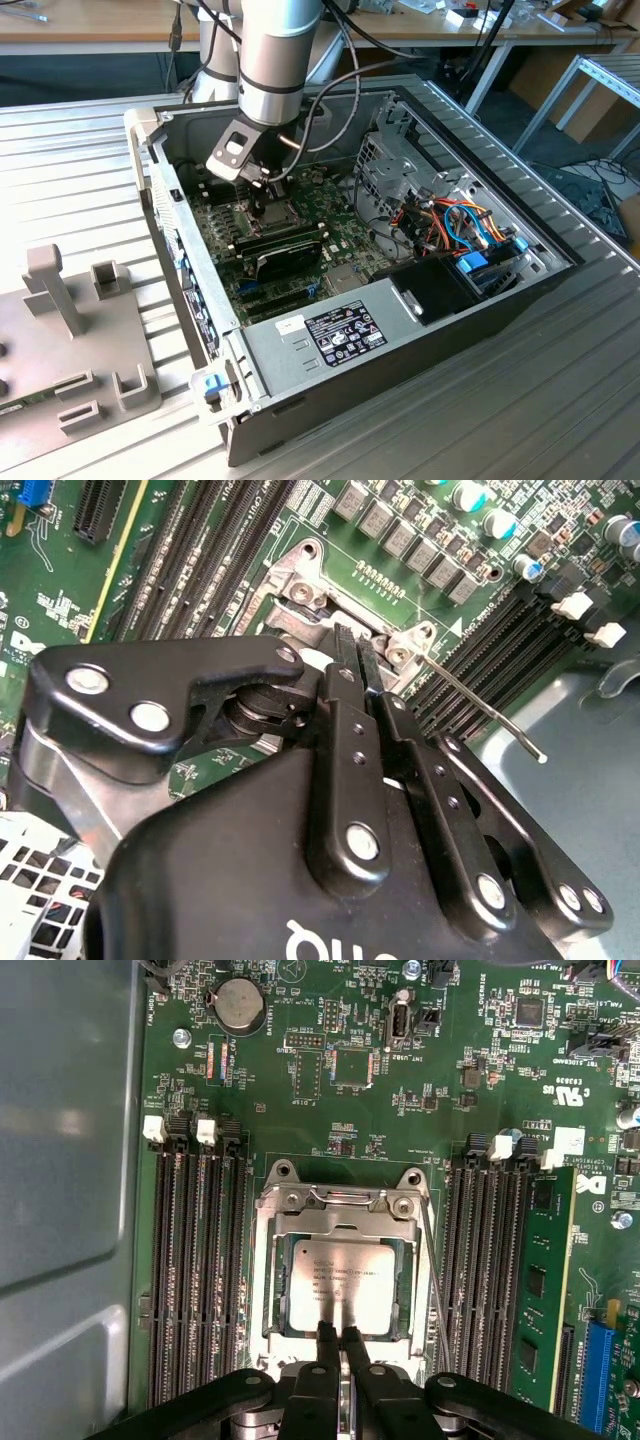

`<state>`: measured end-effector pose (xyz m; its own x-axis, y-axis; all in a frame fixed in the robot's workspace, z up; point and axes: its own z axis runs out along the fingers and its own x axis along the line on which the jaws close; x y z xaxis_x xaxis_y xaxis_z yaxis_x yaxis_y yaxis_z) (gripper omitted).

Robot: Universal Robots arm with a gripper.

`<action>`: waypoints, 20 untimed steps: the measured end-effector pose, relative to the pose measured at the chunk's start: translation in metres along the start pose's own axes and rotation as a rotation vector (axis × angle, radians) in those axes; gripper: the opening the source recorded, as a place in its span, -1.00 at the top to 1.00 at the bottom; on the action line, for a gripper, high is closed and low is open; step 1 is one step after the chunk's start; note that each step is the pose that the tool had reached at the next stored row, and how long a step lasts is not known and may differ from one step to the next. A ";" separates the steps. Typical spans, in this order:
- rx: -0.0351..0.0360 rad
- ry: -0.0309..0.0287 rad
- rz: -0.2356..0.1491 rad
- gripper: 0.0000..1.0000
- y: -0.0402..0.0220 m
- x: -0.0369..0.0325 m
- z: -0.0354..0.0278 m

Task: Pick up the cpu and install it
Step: 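Close the cpu cover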

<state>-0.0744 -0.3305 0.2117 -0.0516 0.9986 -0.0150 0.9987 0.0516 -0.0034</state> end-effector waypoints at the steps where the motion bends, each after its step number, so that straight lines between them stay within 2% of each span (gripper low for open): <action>1: -0.0004 0.0005 0.000 0.67 0.0001 0.0001 0.0007; 9: 0.0000 0.0000 0.000 0.67 -0.0006 0.0001 0.0043; 20: -0.0001 0.0001 0.000 0.67 -0.0006 0.0001 0.0055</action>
<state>-0.0750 -0.3305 0.2063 -0.0516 0.9986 -0.0149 0.9987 0.0516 -0.0033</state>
